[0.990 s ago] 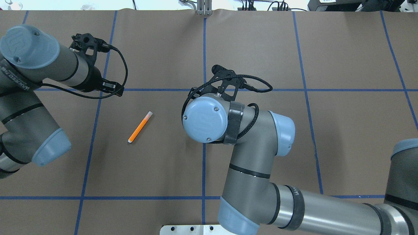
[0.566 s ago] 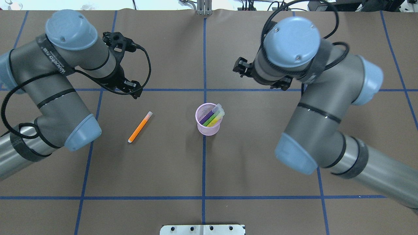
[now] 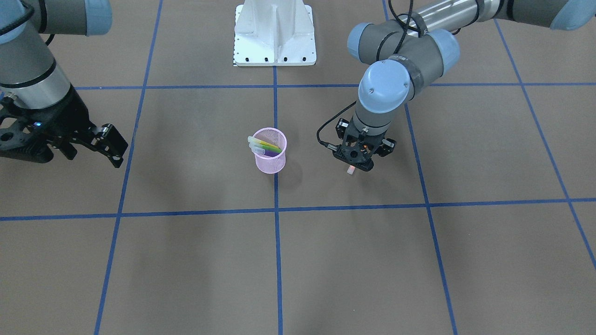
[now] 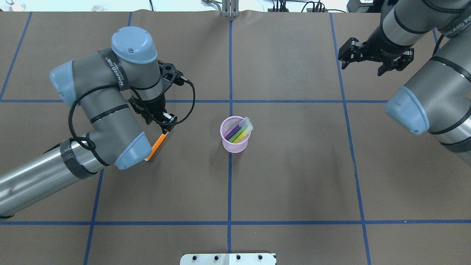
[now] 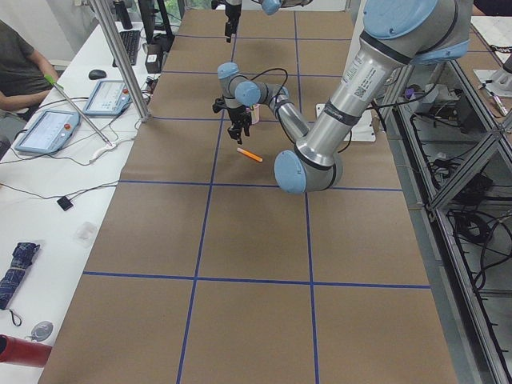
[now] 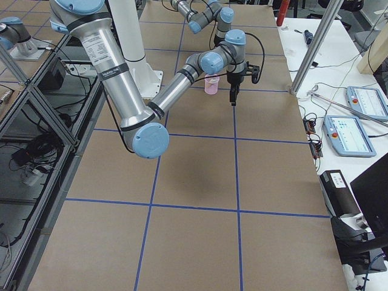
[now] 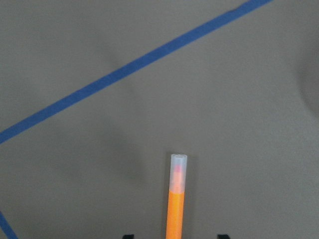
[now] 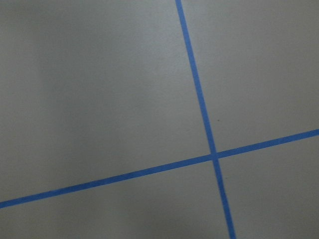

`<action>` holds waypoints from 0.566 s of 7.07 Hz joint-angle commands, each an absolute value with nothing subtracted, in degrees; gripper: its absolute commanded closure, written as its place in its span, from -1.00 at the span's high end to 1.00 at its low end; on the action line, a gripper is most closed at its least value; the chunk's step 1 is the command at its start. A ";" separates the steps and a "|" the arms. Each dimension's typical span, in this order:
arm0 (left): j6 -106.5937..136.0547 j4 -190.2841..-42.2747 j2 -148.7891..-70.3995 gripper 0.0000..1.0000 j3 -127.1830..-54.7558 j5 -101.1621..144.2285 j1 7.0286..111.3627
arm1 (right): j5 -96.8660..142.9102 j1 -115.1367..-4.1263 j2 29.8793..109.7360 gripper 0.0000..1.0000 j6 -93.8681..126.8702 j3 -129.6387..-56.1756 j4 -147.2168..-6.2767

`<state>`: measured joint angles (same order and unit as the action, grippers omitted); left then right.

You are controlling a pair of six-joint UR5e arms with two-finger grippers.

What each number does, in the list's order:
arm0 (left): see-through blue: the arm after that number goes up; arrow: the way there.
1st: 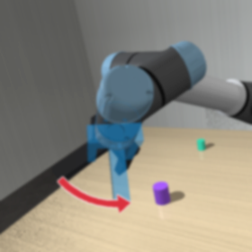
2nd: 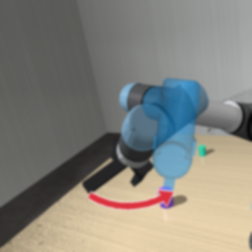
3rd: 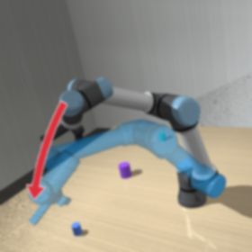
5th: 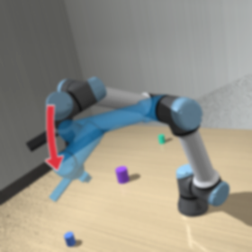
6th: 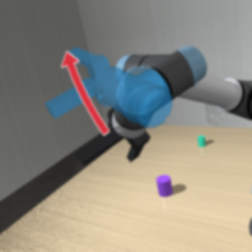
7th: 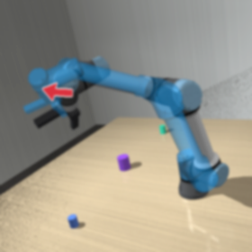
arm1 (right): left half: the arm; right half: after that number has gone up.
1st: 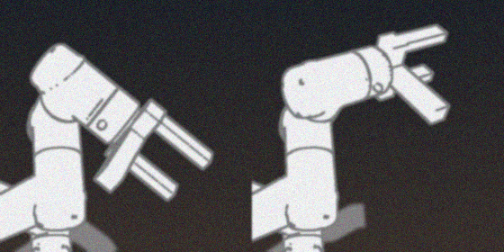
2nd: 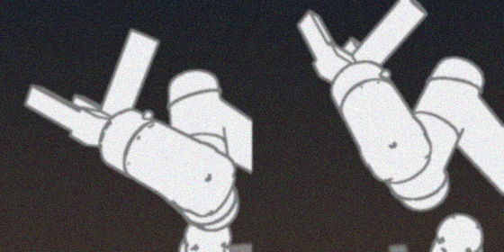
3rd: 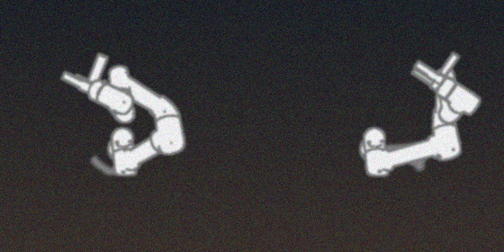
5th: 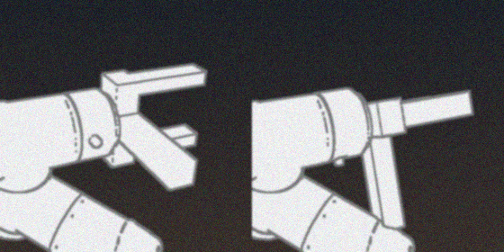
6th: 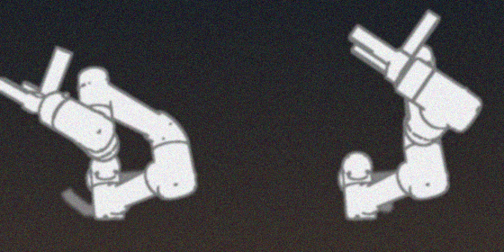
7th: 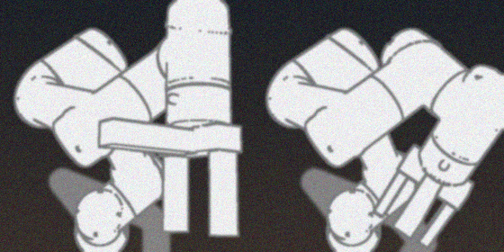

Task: Collect pens into pen holder
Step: 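Grasp the orange marker with the left gripper and lift it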

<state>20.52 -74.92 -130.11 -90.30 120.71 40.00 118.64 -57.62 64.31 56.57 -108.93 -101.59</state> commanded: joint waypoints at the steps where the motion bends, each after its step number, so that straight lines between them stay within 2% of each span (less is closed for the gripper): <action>1: 14.59 -73.04 -131.66 0.28 -86.76 120.06 39.90 | 119.79 -59.32 65.65 1.00 53.45 -107.76 -101.60; 2: 14.68 -73.12 -131.66 0.99 -86.57 119.88 39.82 | 123.01 -61.24 65.92 1.00 51.52 -106.01 -101.51; 4: 14.77 -73.91 -131.22 0.98 -85.27 119.62 38.68 | 123.92 -61.96 65.92 1.00 50.54 -105.03 -101.51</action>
